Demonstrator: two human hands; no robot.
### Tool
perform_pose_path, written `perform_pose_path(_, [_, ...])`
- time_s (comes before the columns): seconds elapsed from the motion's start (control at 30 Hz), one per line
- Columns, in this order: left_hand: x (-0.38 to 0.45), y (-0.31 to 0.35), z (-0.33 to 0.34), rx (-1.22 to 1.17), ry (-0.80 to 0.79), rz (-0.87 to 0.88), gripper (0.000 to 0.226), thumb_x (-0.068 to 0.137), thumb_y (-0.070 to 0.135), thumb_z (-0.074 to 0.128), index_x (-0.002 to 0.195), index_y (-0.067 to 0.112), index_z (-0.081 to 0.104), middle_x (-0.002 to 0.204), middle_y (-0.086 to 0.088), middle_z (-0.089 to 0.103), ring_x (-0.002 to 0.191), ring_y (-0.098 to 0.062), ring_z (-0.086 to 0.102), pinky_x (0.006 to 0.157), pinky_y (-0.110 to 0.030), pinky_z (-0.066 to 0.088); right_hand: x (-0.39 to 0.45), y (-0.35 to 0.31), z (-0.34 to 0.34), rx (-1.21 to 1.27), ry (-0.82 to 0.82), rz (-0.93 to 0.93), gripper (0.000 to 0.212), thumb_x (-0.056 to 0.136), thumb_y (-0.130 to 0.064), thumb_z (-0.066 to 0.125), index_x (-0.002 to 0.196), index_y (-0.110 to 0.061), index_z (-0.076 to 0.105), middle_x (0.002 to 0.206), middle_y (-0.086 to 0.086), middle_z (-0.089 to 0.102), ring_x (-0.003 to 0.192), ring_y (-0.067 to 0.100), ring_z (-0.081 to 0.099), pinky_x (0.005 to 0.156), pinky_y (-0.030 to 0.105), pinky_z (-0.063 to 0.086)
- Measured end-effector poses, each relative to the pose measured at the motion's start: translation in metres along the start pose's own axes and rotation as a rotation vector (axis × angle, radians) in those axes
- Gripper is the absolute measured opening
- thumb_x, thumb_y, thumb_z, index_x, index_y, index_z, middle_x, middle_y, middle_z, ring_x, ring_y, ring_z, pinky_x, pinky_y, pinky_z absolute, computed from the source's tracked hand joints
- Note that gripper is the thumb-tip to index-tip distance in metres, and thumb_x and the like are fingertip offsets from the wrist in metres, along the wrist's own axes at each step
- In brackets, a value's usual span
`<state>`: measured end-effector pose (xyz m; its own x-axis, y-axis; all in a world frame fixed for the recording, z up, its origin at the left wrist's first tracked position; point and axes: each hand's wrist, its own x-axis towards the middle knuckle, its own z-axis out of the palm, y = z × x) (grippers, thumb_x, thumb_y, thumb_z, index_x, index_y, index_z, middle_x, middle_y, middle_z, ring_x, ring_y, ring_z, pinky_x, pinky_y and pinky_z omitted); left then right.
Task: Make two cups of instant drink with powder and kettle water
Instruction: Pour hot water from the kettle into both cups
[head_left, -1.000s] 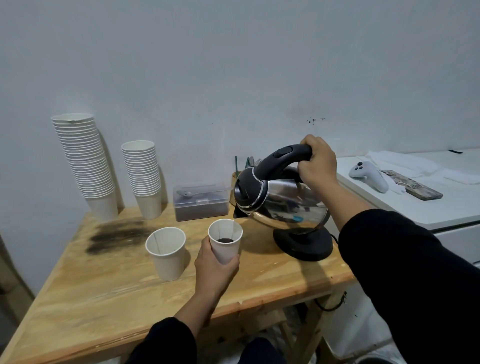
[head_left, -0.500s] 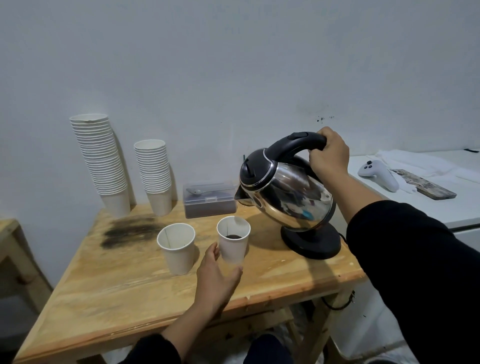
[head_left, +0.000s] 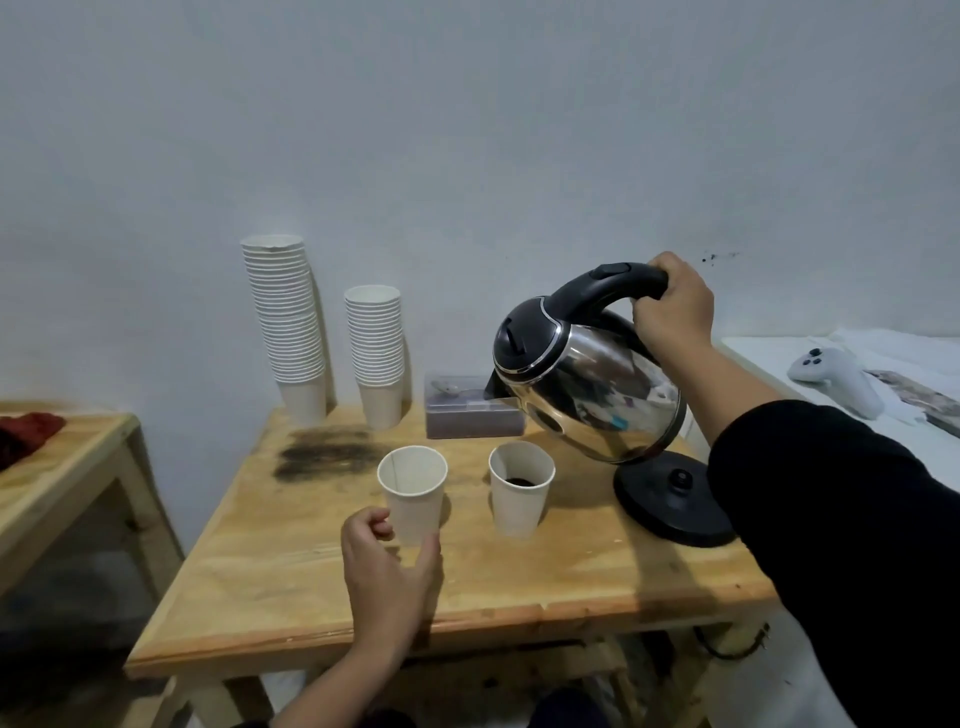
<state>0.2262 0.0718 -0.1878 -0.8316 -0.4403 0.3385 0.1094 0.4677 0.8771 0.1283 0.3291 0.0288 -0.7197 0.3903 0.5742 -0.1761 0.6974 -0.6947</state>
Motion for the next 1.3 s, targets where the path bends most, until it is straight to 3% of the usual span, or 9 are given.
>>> perform_pose_path(0.1, [0.018, -0.007, 0.0, -0.008, -0.034, -0.05, 0.081, 0.064, 0.019, 0.086, 0.129, 0.005, 0.039, 0.119, -0.004, 0.039, 0.111, -0.019, 0.044, 0.091, -0.033, 0.046, 0.005, -0.007, 0.011, 0.01, -0.032, -0.029, 0.026, 0.074, 0.009, 0.045, 0.082, -0.015, 0.048, 0.088, 0.007, 0.052, 0.079, 0.023, 0.046, 0.054, 0.022, 0.03])
perform_pose_path(0.17, [0.028, -0.012, 0.001, -0.013, -0.105, -0.075, 0.094, 0.063, 0.023, 0.088, 0.138, 0.007, 0.033, 0.133, -0.008, 0.039, 0.121, -0.021, 0.043, 0.102, -0.035, 0.042, 0.008, -0.013, 0.019, 0.014, -0.048, -0.054, 0.026, 0.074, 0.009, 0.045, 0.083, -0.015, 0.049, 0.088, 0.008, 0.052, 0.079, 0.023, 0.046, 0.054, 0.022, 0.03])
perform_pose_path(0.3, [0.044, -0.015, 0.002, -0.032, -0.257, -0.096, 0.104, 0.061, 0.028, 0.089, 0.144, 0.013, 0.028, 0.144, -0.006, 0.041, 0.128, -0.022, 0.044, 0.102, -0.032, 0.039, 0.013, -0.022, 0.035, 0.031, -0.084, -0.09, 0.026, 0.073, 0.01, 0.046, 0.087, -0.011, 0.054, 0.09, 0.008, 0.054, 0.081, 0.023, 0.048, 0.056, 0.023, 0.033])
perform_pose_path(0.43, [0.047, -0.016, 0.004, -0.099, -0.348, -0.105, 0.101, 0.061, 0.027, 0.088, 0.143, 0.023, 0.028, 0.135, 0.003, 0.048, 0.121, -0.017, 0.047, 0.098, -0.031, 0.045, 0.016, -0.029, 0.051, 0.059, -0.128, -0.127, 0.026, 0.073, 0.01, 0.046, 0.089, -0.009, 0.055, 0.09, 0.008, 0.054, 0.082, 0.023, 0.049, 0.067, 0.03, 0.038])
perform_pose_path(0.53, [0.047, -0.017, 0.006, -0.099, -0.341, -0.092, 0.094, 0.064, 0.029, 0.086, 0.14, 0.028, 0.031, 0.124, 0.011, 0.047, 0.113, -0.011, 0.046, 0.087, -0.023, 0.044, 0.017, -0.033, 0.062, 0.075, -0.165, -0.16, 0.028, 0.072, 0.011, 0.046, 0.084, -0.013, 0.053, 0.087, 0.007, 0.053, 0.081, 0.022, 0.047, 0.063, 0.028, 0.035])
perform_pose_path(0.87, [0.047, -0.023, 0.009, -0.049, -0.33, -0.095, 0.083, 0.066, 0.034, 0.084, 0.136, 0.022, 0.04, 0.128, 0.005, 0.054, 0.114, -0.014, 0.051, 0.095, -0.035, 0.051, 0.017, -0.039, 0.082, 0.071, -0.239, -0.29, 0.031, 0.067, 0.014, 0.046, 0.08, -0.014, 0.051, 0.084, 0.005, 0.051, 0.079, 0.021, 0.045, 0.059, 0.021, 0.033])
perform_pose_path(1.3, [0.049, -0.025, 0.01, -0.076, -0.354, -0.096, 0.081, 0.067, 0.032, 0.084, 0.135, 0.022, 0.041, 0.12, 0.009, 0.054, 0.108, -0.011, 0.052, 0.084, -0.022, 0.048, 0.013, -0.038, 0.088, 0.05, -0.272, -0.373, 0.032, 0.061, 0.015, 0.045, 0.081, -0.007, 0.056, 0.082, 0.008, 0.052, 0.079, 0.023, 0.046, 0.065, 0.031, 0.035])
